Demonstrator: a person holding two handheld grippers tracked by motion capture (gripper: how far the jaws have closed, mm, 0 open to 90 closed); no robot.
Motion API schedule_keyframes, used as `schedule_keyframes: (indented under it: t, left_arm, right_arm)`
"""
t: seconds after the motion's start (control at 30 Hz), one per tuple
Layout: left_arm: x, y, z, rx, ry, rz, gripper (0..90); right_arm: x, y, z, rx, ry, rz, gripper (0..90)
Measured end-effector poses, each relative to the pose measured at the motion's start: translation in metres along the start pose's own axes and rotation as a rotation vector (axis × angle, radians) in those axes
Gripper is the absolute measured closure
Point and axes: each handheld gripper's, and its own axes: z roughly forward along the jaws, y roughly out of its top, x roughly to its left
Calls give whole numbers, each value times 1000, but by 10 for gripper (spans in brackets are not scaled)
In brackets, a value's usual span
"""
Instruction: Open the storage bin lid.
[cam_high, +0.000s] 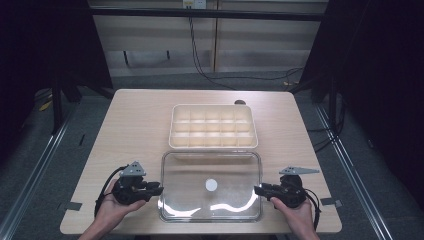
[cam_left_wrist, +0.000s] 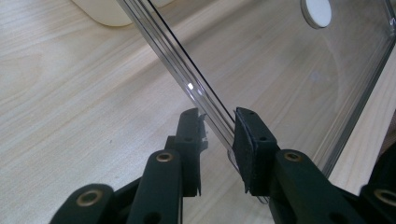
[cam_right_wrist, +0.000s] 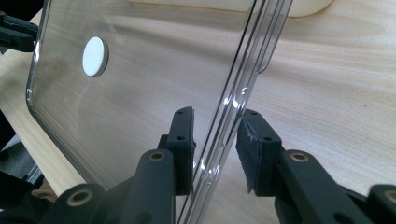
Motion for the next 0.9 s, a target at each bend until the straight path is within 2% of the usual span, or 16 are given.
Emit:
schedule_keyframes:
  t: [0.03, 0.07, 0.1, 0.13, 0.17, 0.2, 0.23, 0.27, 0.3, 0.37, 0.4, 0.5, 0.53, 0.6, 0.77, 0.9]
  left_arm:
    - [0, 1, 0, -27, -72, -10, 797]
    - [-6, 4, 2, -28, -89, 17, 799]
    - [-16, 8, 7, 18, 13, 78, 809]
    - [-19, 10, 10, 37, 22, 76, 785]
    - [-22, 12, 13, 24, -5, 45, 752]
    - [-22, 12, 15, 31, -11, 60, 728]
    - [-23, 12, 16, 41, 0, 78, 751]
    - [-21, 12, 16, 29, 32, 75, 754]
    - [-16, 11, 15, 38, 14, 50, 740]
    - [-11, 8, 12, 32, 49, 48, 733]
    - [-7, 7, 11, 35, 34, 19, 733]
    - [0, 8, 10, 26, 57, 19, 730]
    - [1, 8, 9, 20, 66, 5, 718]
    - [5, 9, 7, 14, 87, -9, 684]
    - [14, 12, 1, -2, 119, -48, 598]
    - [26, 12, -2, -25, 147, -80, 524]
  right_arm:
    - [0, 0, 1, -2, 14, 0, 694]
    - [0, 0, 2, -3, 31, -1, 705]
    - [3, 1, 5, 3, 63, -10, 684]
    - [9, 1, 11, 22, 40, 16, 696]
    - [12, 2, 14, 34, -27, 21, 874]
    - [17, 3, 19, 51, -110, -9, 862]
    - [16, 3, 22, 54, -103, -6, 900]
    - [16, 3, 25, 77, -144, -17, 900]
    - [18, 3, 28, 122, -239, -35, 900]
    - [8, 3, 20, 53, -153, 6, 839]
    - [6, 5, 15, 32, -187, -10, 821]
    - [-4, 6, 7, -29, -126, 39, 742]
    - [-5, 6, 7, -29, -139, 31, 713]
    - [-6, 7, 8, -47, -104, 5, 614]
    - [-4, 14, 4, -61, -90, -31, 470]
    - [-6, 22, -6, -150, -80, -39, 408]
